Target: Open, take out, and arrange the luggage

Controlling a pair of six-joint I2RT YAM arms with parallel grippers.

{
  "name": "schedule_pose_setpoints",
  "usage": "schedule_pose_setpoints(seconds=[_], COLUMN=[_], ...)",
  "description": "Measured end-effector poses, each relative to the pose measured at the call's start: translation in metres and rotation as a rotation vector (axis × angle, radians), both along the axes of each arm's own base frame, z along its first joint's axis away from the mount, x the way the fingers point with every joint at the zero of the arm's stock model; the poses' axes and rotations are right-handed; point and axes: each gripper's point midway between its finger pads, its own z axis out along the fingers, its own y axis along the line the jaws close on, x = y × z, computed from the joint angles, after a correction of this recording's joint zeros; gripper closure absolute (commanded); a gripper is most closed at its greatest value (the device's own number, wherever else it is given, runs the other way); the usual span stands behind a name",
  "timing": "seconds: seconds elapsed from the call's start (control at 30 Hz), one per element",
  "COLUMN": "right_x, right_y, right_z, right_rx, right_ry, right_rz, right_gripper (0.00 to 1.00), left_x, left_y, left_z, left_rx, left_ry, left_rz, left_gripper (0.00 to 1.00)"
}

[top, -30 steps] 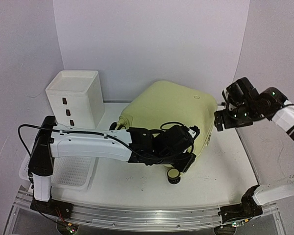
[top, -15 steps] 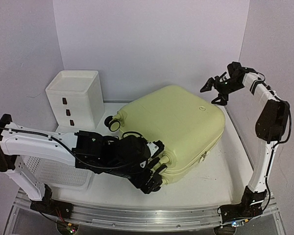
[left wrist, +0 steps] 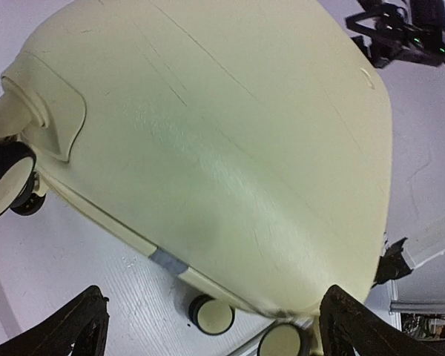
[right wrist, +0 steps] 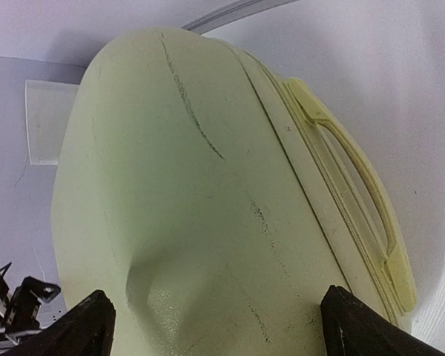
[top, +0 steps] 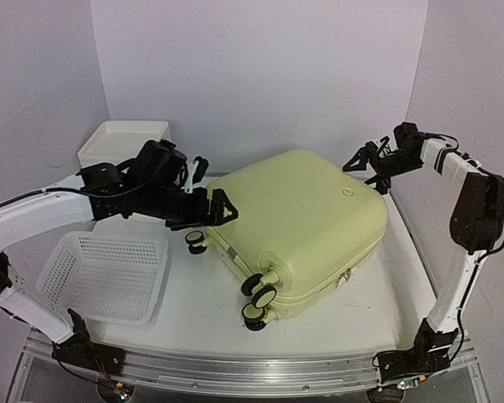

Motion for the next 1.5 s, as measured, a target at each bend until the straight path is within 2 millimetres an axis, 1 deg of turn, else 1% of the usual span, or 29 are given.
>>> schedule_pose_setpoints(seconds=[0.03, 0.1, 0.17, 0.2, 0.23, 0.3, 0.4, 0.53, 0.63, 0.7, 0.83, 0.93, 1.0, 1.1, 1.2, 1.3, 1.4, 1.43, 1.5], right_x=[-0.006, -0.024, -0.039, -0.047, -0.053, -0.069, -0.098, -0.135, -0.157, -0.167, -0.18, -0.182, -0.181, -0.181, -0.181, -0.179, -0.178, -0.177, -0.176], right_y=[0.0, -0.001, -0.002, -0.003, -0.007, -0.013, -0.023, -0.034, -0.038, -0.039, -0.038, -0.034, -0.032, -0.033, -0.033, -0.034, -0.035, -0.035, -0.036], right_z=[0.0, -0.002, -0.002, -0.003, -0.005, -0.007, -0.009, -0.011, -0.012, -0.013, -0.014, -0.016, -0.016, -0.015, -0.014, -0.012, -0.01, -0.009, -0.007], right_rx=[-0.001, -0.006, -0.009, -0.023, -0.042, -0.069, -0.112, -0.136, -0.138, -0.13, -0.116, -0.108, -0.109, -0.12, -0.143, -0.179, -0.223, -0.241, -0.268], right_ry=[0.002, 0.008, 0.014, 0.011, 0.002, -0.013, -0.025, -0.015, 0.0, 0.012, 0.05, 0.074, 0.087, 0.1, 0.102, 0.096, 0.077, 0.067, 0.055], right_rz=[0.002, 0.007, 0.011, 0.007, -0.005, -0.026, -0.082, -0.163, -0.215, -0.241, -0.263, -0.254, -0.246, -0.239, -0.229, -0.213, -0.19, -0.179, -0.17], right_gripper=[0.02, 0.02, 0.02, 0.02, 0.02, 0.02, 0.02, 0.02, 0.02, 0.02, 0.02, 0.02, 0.02, 0.02, 0.02, 0.02, 0.02, 0.02, 0.02], left_x=[0.01, 0.026, 0.036, 0.039, 0.043, 0.051, 0.066, 0.099, 0.129, 0.15, 0.189, 0.206, 0.207, 0.203, 0.188, 0.154, 0.114, 0.096, 0.076], left_y=[-0.004, -0.017, -0.032, -0.037, -0.039, -0.043, -0.05, -0.066, -0.082, -0.093, -0.115, -0.124, -0.123, -0.121, -0.115, -0.102, -0.074, -0.058, -0.036], left_z=[-0.006, -0.021, -0.038, -0.041, -0.036, -0.032, -0.036, -0.036, -0.035, -0.035, -0.032, -0.03, -0.029, -0.027, -0.025, -0.018, -0.002, 0.012, 0.037], left_rx=[0.001, 0.017, 0.035, 0.036, 0.031, 0.041, 0.074, 0.081, 0.068, 0.054, 0.011, -0.006, 0.0, 0.025, 0.062, 0.124, 0.167, 0.167, 0.142], left_ry=[0.02, 0.056, 0.091, 0.118, 0.115, 0.108, 0.108, 0.104, 0.087, 0.064, 0.01, -0.039, -0.055, -0.077, -0.086, -0.094, -0.107, -0.125, -0.169], left_rz=[0.015, 0.02, 0.007, 0.014, 0.013, 0.012, 0.008, 0.01, 0.004, -0.006, -0.028, -0.054, -0.071, -0.101, -0.137, -0.178, -0.191, -0.189, -0.174], left_gripper=[0.01, 0.02, 0.02, 0.02, 0.02, 0.01, 0.01, 0.01, 0.01, 0.01, 0.0, 0.01, 0.01, 0.0, 0.01, 0.01, 0.0, 0.01, 0.01])
